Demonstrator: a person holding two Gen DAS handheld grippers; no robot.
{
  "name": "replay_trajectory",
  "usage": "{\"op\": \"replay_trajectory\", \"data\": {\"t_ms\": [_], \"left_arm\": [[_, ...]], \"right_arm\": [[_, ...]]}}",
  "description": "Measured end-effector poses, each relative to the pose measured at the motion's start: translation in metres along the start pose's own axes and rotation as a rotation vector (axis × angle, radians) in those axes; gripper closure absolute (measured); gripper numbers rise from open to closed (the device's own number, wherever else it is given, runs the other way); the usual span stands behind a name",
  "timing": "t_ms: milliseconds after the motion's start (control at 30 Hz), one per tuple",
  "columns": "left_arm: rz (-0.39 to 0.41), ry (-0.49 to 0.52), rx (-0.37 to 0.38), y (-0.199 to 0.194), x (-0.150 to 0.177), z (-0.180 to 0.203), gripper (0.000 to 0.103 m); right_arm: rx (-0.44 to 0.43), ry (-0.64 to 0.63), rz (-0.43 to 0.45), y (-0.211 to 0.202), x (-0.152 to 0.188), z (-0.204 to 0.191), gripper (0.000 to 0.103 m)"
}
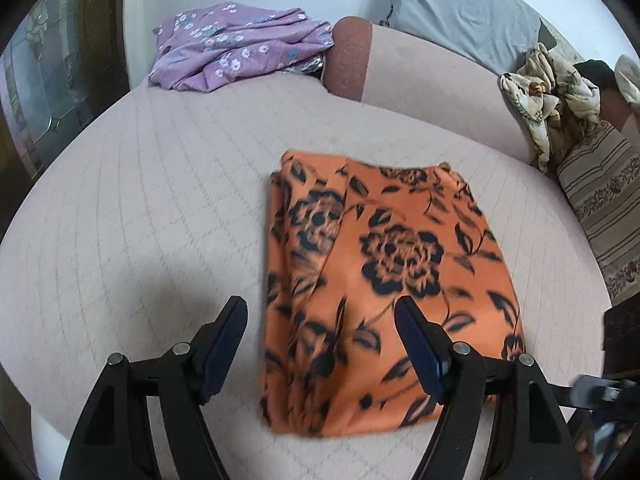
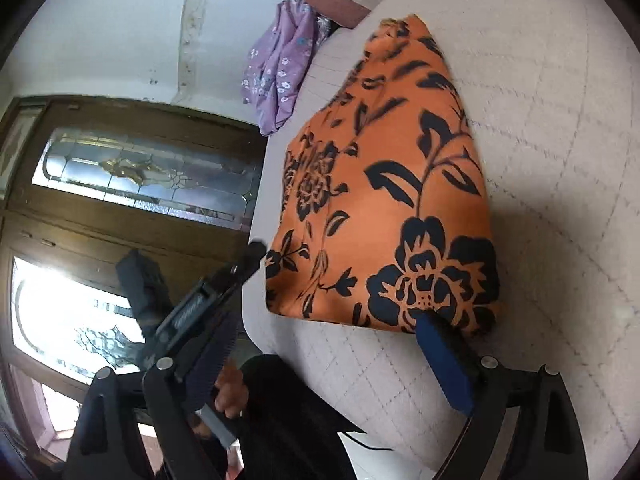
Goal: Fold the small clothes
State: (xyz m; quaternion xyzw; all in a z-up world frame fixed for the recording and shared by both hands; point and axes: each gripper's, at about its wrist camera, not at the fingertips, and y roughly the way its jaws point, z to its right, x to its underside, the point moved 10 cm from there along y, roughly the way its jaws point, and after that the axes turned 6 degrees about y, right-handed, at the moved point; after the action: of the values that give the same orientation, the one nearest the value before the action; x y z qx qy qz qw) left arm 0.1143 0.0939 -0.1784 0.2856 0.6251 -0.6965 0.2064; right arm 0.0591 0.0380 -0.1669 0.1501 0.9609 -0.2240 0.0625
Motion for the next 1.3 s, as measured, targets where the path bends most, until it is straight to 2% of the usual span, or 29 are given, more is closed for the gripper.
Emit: {"op": "replay_trajectory", "data": {"t_ms": [133, 233, 267, 333, 400, 433, 633, 700, 733, 767, 800, 867, 933, 1033, 1133, 1200, 1300], "left_arm": [[0.003, 0.013, -0.008, 0.019, -0.017, 0.002, 0.025], [-0.072, 0.023, -0.055, 0.049, -0.008, -0.005, 0.025], [-0.122, 0.022, -0.067, 0.063, 0.0, -0.007, 0.024], [-0.11, -0.041, -0.05, 0.068, 0.002, -0.014, 0.013], [-0.128, -0.076, -0.043, 0.07, 0.004, -0.018, 0.012], [-0.123, -0.073, -0.04, 0.07, 0.003, -0.018, 0.012], [-0.115, -0.076, -0.045, 0.073, 0.001, -0.021, 0.009], [-0.112, -0.088, -0.037, 0.074, 0.0, -0.021, 0.009], [-0.115, -0.089, -0.033, 0.075, 0.002, -0.022, 0.009], [-0.117, -0.087, -0.038, 0.076, 0.002, -0.023, 0.009], [-0.116, -0.083, -0.041, 0.074, 0.002, -0.024, 0.009], [-0.11, -0.076, -0.047, 0.074, 0.003, -0.025, 0.009], [-0.111, -0.082, -0.049, 0.073, 0.003, -0.024, 0.009], [-0.115, -0.09, -0.055, 0.071, 0.004, -0.021, 0.009], [-0.124, -0.081, -0.067, 0.067, 0.006, -0.017, 0.009], [-0.134, -0.064, -0.085, 0.058, 0.006, -0.016, 0.009], [-0.102, -0.053, -0.104, 0.039, 0.002, -0.015, 0.009]], "right_arm": [[-0.04, -0.07, 0.041, -0.021, -0.025, -0.028, 0.01], [-0.07, -0.083, 0.07, -0.021, -0.064, -0.045, 0.01], [-0.067, -0.073, 0.077, -0.016, -0.076, -0.045, 0.01], [-0.065, -0.044, 0.072, 0.0, -0.099, -0.033, 0.01], [0.056, 0.048, 0.038, 0.027, -0.112, 0.013, 0.01], [0.035, 0.092, 0.042, 0.031, -0.114, 0.02, 0.009], [-0.02, -0.037, 0.068, 0.019, -0.135, -0.028, 0.009], [0.017, -0.029, 0.081, 0.028, -0.151, -0.018, 0.008], [0.068, 0.006, 0.071, 0.04, -0.159, 0.002, 0.008], [0.071, 0.075, 0.049, 0.05, -0.162, 0.022, 0.008], [0.04, 0.099, 0.078, 0.049, -0.166, 0.02, 0.008], [0.04, 0.073, 0.098, 0.04, -0.162, 0.007, 0.008], [0.046, 0.034, 0.093, 0.033, -0.146, -0.006, 0.008], [0.005, 0.009, 0.079, 0.021, -0.114, -0.022, 0.008], [0.012, -0.006, 0.001, 0.023, -0.077, -0.01, 0.008], [0.02, -0.011, 0.013, 0.029, -0.071, -0.002, 0.009], [0.043, -0.014, 0.028, 0.02, -0.07, -0.016, 0.008]]}}
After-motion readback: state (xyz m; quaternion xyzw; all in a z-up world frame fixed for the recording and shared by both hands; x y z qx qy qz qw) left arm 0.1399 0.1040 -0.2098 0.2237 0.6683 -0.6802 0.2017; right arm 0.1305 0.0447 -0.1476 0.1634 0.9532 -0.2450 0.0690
